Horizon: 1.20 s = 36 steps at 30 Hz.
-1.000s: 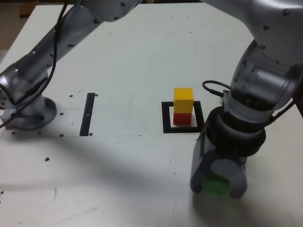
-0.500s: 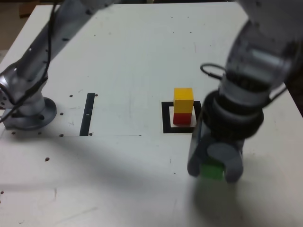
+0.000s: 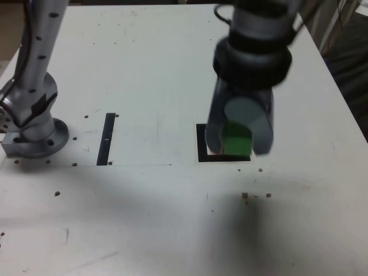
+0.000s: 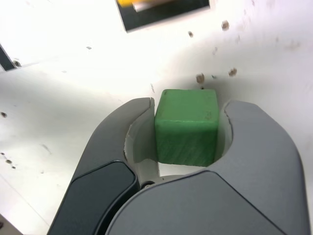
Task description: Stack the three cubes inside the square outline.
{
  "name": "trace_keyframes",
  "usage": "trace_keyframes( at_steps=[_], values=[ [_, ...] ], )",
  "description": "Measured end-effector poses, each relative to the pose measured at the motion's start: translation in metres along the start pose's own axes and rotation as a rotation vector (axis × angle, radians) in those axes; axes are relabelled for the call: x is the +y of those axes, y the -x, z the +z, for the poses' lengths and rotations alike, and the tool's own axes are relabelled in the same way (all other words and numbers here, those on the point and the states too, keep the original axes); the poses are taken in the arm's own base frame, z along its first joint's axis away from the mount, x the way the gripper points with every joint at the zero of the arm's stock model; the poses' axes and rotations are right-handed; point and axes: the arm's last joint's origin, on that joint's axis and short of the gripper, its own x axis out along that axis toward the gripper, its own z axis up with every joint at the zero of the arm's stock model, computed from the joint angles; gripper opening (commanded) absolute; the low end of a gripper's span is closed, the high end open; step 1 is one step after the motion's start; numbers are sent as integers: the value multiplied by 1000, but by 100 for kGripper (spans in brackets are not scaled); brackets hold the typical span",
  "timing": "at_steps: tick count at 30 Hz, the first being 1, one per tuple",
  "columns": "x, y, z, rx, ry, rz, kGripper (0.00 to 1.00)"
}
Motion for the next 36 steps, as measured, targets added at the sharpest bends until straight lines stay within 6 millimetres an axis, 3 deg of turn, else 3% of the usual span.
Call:
trace_keyframes(
  at_steps=[10, 20, 27, 36],
  values=[
    [53, 12, -25, -2, 64, -1, 23],
    [97, 15, -37, -5, 110, -41, 23],
    [116, 12, -39, 3, 120, -63, 23],
    [120, -2, -27, 25, 110, -85, 23]
  ],
)
